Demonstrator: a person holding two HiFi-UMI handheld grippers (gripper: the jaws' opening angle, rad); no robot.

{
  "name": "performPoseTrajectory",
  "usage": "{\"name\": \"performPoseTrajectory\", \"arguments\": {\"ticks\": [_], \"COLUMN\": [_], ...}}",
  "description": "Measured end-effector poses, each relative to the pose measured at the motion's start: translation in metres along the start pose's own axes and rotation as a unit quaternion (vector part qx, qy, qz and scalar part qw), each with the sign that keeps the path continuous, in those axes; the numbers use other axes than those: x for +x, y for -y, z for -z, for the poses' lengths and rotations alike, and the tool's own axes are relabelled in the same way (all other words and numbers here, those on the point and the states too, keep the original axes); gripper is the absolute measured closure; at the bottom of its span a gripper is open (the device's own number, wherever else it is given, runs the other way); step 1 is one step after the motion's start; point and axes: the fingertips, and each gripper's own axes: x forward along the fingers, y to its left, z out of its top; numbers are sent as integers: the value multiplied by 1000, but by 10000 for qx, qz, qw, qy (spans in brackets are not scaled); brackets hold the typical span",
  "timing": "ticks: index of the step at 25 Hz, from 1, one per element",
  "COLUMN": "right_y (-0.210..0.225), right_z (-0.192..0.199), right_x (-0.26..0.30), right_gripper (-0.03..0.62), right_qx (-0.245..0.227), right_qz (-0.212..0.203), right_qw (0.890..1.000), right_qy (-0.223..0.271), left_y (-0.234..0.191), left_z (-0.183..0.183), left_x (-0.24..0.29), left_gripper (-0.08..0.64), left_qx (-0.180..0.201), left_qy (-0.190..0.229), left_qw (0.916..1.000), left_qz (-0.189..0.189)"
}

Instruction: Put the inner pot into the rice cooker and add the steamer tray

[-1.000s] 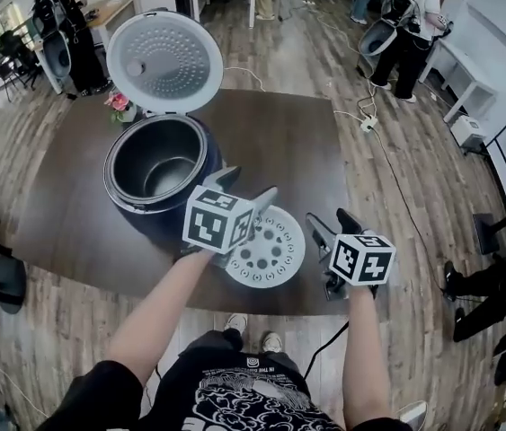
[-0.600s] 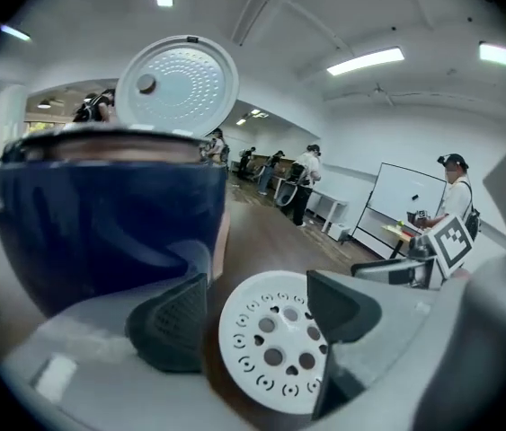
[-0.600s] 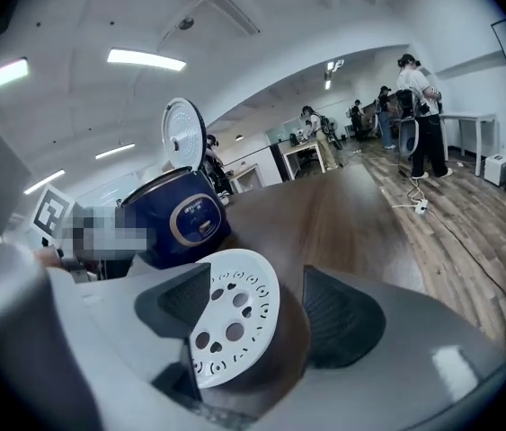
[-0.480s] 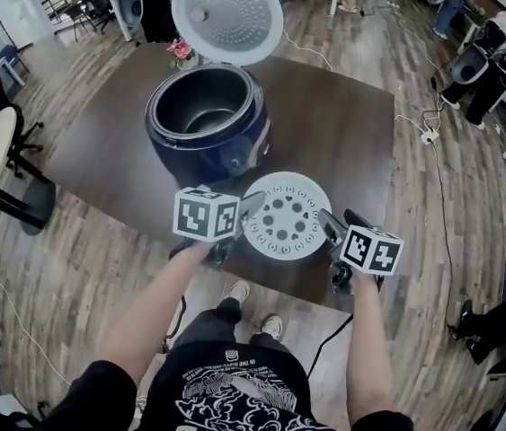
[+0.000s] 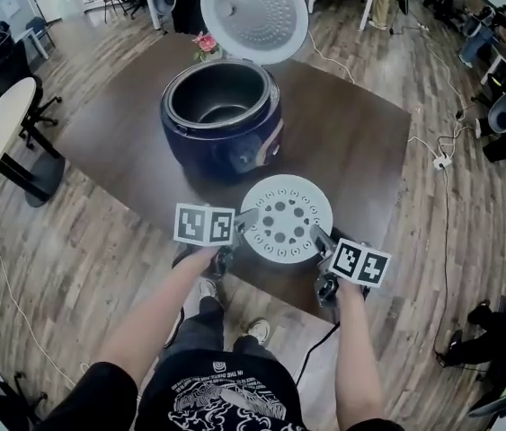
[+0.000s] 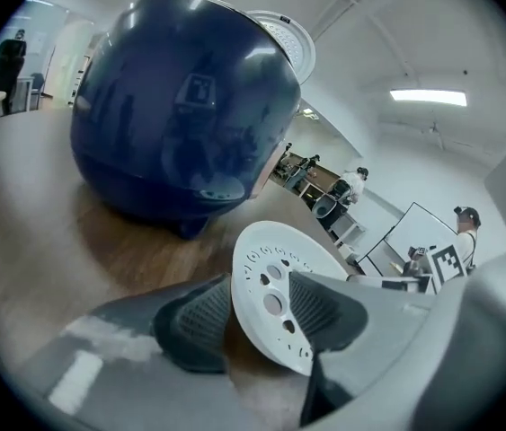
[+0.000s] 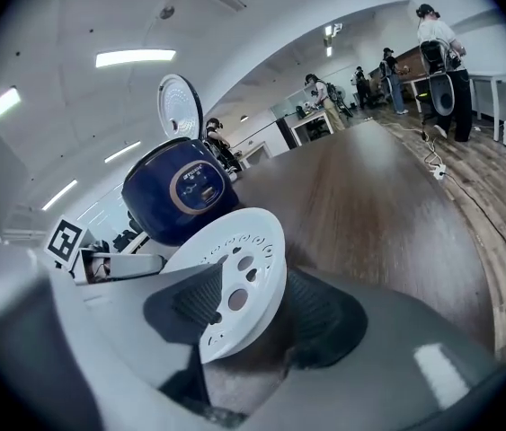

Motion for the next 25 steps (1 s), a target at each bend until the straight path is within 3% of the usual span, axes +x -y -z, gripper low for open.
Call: {"name": "performPoseTrajectory", "arguments": {"ticks": [7, 13, 25], "right_y": [13, 9, -26], "right_z": [12, -3, -97], "right_x": [-3, -19, -73], "right_gripper": [477, 495, 514], "right_qx": [-36, -166, -781], "right_qz": [282, 341, 249], "right_qw": [9996, 9991, 9910], "right_qy": [-87, 200, 1058], "left_y": [-3, 13, 67], "left_z": [5, -2, -63], "left_x": [0, -11, -45], "left_gripper": [486, 495, 488], "left_qx": [-155, 92, 593], "left_qy": [144, 325, 925], "left_qw": [9995, 9993, 9938], "left_qz": [-240, -153, 156]}}
